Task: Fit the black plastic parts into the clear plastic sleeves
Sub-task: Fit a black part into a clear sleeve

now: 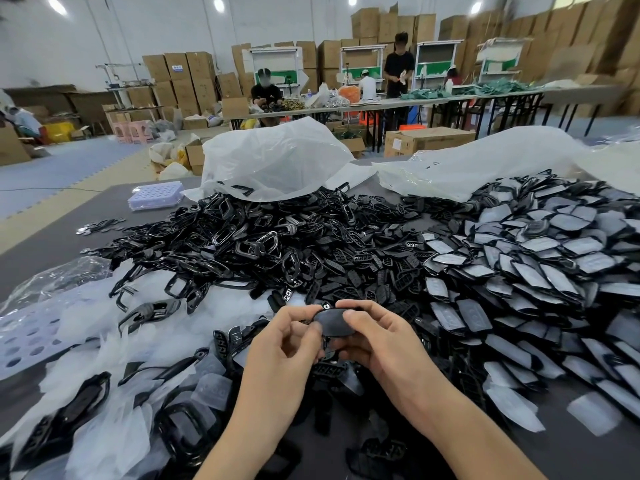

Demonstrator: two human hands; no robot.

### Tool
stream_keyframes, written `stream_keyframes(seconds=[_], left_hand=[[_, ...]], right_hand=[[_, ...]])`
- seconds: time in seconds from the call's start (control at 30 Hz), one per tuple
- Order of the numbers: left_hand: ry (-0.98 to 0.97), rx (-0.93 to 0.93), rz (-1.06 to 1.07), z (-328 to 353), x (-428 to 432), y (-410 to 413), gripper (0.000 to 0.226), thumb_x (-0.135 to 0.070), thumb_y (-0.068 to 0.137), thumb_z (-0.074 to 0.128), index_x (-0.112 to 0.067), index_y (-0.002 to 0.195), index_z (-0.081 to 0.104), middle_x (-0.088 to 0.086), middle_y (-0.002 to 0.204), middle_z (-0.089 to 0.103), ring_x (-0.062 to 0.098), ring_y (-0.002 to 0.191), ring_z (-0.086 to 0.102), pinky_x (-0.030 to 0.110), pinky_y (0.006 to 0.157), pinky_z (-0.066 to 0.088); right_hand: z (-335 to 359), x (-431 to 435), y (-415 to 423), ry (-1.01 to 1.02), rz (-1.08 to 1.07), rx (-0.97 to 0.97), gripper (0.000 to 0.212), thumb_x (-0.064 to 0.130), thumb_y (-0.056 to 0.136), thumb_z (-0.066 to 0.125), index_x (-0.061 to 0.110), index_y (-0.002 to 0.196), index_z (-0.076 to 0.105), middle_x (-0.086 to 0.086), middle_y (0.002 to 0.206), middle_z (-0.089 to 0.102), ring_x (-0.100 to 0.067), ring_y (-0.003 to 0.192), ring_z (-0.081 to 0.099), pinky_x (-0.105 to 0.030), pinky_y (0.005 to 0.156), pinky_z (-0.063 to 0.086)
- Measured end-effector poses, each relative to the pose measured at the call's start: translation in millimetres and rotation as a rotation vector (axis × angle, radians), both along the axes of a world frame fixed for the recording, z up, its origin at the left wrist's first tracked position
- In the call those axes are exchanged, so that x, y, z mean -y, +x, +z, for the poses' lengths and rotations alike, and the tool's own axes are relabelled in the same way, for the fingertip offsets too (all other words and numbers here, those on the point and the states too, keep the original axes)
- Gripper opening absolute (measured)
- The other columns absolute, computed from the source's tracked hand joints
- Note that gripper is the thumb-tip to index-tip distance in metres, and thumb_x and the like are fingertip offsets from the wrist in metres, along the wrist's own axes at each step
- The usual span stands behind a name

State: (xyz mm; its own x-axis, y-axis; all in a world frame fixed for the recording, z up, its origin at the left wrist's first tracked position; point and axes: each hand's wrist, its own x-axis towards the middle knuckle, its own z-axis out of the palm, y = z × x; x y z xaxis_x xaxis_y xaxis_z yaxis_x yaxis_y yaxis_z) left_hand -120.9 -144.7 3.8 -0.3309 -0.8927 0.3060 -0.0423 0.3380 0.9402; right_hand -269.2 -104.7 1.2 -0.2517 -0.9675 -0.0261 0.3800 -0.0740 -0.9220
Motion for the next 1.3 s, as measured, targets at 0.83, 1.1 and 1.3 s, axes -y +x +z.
stream_keyframes(seconds=[0.83, 1.1, 1.3], left_hand=[[-0.401, 0.276, -0.033, -2.7, -8.0, 2.6, 0.031, -0.029, 0.102, 0.048, -0.047, 0.124, 0.061, -0.013, 0.093, 0.064, 0.010, 0.091, 0.067, 0.013, 0.075, 0.048], [-0.702, 0.619, -0.095, -0.4, -15.3, 3.1, 0.039, -0.027, 0.099, 0.039, -0.036, 0.134, 0.051, -0.016, 0.096, 0.060, 0.008, 0.078, 0.060, 0.033, 0.063, 0.053], [-0.729, 0.614, -0.215, 2.5, -28.3, -4.3, 0.047, -0.021, 0.089, 0.049, -0.038, 0.132, 0.056, -0.013, 0.079, 0.053, 0.006, 0.065, 0.049, 0.015, 0.055, 0.035]], right_hand=[[-2.0, -0.8, -5.9, -0.018, 0.148, -0.006, 0.018, 0.024, 0.075, 0.079, 0.028, 0.068, 0.063, -0.007, 0.078, 0.069, -0.018, 0.069, 0.066, -0.028, 0.066, 0.055], [0.5, 1.0, -9.2, -0.016, -0.106, 0.029, 0.039, 0.000, 0.091, 0.064, 0.023, 0.063, 0.048, 0.000, 0.062, 0.055, -0.011, 0.056, 0.056, -0.021, 0.055, 0.051], [1.7, 0.8, -11.3, 0.001, -0.159, 0.096, 0.035, 0.002, 0.091, 0.066, 0.020, 0.066, 0.049, -0.004, 0.069, 0.061, -0.017, 0.060, 0.066, -0.023, 0.053, 0.053]])
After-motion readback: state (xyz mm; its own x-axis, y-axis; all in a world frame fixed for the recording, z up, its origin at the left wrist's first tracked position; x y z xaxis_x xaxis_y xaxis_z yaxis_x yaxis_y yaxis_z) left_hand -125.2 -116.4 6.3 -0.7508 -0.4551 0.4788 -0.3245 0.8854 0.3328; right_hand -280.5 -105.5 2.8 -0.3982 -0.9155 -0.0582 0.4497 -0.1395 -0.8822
